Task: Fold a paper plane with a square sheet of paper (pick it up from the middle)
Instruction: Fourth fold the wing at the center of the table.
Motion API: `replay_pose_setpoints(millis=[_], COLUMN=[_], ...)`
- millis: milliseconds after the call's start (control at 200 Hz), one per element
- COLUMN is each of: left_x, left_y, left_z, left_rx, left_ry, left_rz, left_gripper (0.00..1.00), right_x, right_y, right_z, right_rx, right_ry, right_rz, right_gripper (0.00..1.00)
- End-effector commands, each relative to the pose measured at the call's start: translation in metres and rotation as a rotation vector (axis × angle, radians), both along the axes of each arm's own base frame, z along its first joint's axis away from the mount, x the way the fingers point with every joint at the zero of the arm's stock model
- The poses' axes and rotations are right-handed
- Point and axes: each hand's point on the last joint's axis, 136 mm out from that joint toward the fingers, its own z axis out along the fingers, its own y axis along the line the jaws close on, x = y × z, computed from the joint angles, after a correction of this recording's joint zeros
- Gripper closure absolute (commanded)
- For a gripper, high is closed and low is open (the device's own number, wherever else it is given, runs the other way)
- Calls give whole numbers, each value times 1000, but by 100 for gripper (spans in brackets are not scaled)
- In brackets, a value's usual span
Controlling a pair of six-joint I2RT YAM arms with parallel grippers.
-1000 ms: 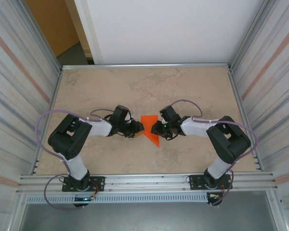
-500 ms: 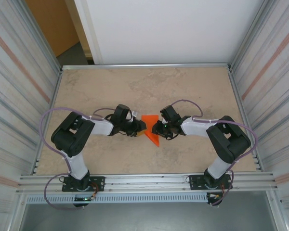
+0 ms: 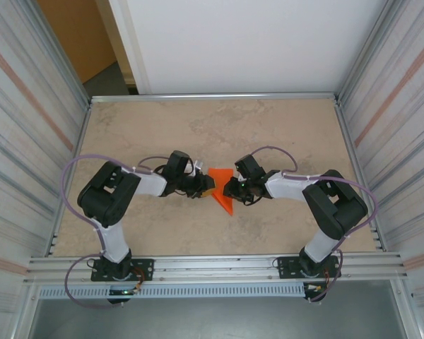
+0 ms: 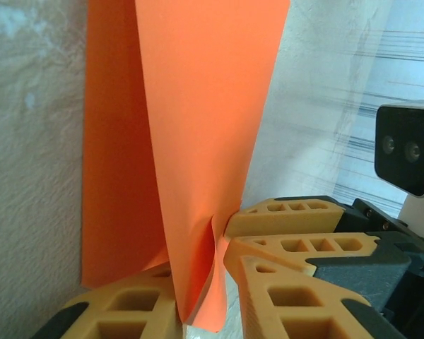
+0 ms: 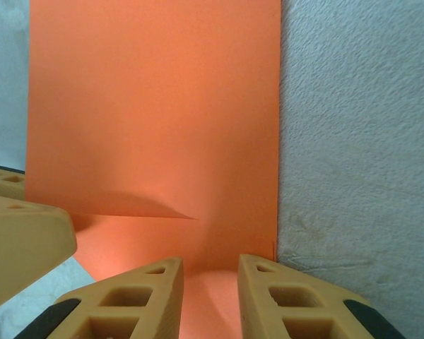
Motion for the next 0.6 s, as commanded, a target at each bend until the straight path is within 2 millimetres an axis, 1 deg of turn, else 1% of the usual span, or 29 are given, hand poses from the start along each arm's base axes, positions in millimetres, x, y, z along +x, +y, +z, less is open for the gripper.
replay_pose_setpoints(millis=[0,95,145,205,256,346,446,546,596], left_x=[0,0,0,0,-1,0,2,3,3], left_y=[1,2,2,2,2,4,10,19,24], left_z=[-4,-4,-3,-2,-1,1,3,7,8], left_rx=[-2,1,2,0,2,7,27,55,74], left_ry=[12,12,9,2,-2,-10,-18,-23,-22], left_rz=[-26,-29,-32,-39,-41,-35,-3,44,70], left_gripper=[78,81,84,87,90,93,95,95,95], right_x=[-12,-11,-10,-8,-6,0,7,10,10], right_y=[-11,-12,-12,-13,-11,-9,-14,-20,-21], right_z=[-15,-13,-11,-9,-3,11,29,48,57], right_rx=[-52,-54,-53,-57,-51,-45,-72,-155,-219], right_ry=[44,33,23,11,-11,-65,-153,-283,-364], right_rz=[20,23,26,26,34,50,68,128,174], right_gripper=[74,73,72,69,67,62,51,42,40])
